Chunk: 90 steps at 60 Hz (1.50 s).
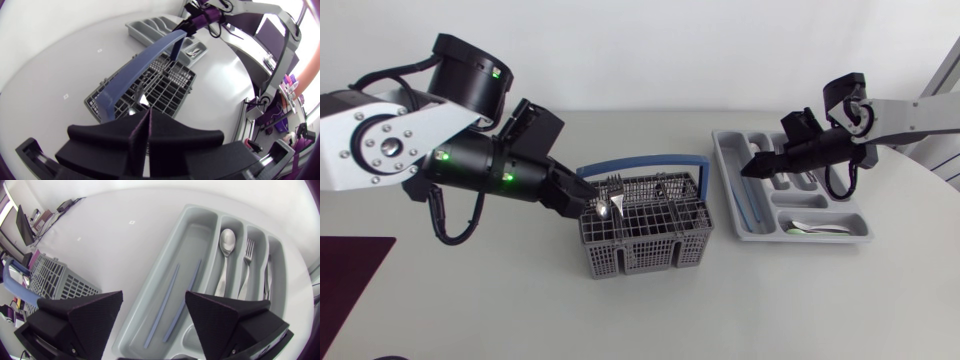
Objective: Unload the cutlery basket into the drawer organizer.
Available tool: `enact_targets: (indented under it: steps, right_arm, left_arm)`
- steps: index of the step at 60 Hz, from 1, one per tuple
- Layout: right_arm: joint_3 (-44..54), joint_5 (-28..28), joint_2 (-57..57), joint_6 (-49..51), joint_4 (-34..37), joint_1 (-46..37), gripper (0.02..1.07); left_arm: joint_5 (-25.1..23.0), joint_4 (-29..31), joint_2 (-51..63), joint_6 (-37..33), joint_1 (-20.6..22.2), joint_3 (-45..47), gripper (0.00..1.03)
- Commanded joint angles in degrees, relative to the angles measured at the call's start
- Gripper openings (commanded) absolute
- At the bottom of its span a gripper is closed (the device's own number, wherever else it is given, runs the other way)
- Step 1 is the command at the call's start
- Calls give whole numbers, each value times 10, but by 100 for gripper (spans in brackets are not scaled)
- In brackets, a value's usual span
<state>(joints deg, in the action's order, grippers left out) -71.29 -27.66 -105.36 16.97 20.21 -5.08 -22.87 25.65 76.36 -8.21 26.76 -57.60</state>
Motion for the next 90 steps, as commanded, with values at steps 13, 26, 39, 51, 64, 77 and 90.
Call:
enact_targets:
  steps: [13,26,39,51,64,77,90]
  right_arm:
    - [76,-33,48,21,-17,-18,95]
    - [102,-46,73,26,-18,-27,95]
    - [116,-51,82,32,-18,-27,95]
    - [122,-57,85,36,-18,-30,95]
    - [128,-61,87,39,-18,-32,95]
    - [135,-63,89,43,-18,-29,95]
    - [143,-66,94,50,-19,-27,95]
  left_arm:
    - [29,28,63,86,-11,-28,24]
    - [39,27,76,109,-9,-30,25]
    - [38,27,79,112,-6,-35,33]
    - [36,25,85,116,-4,-42,39]
    - [30,20,110,116,0,-50,39]
    - [30,4,131,115,7,-50,39]
    - [30,-25,139,116,15,-46,38]
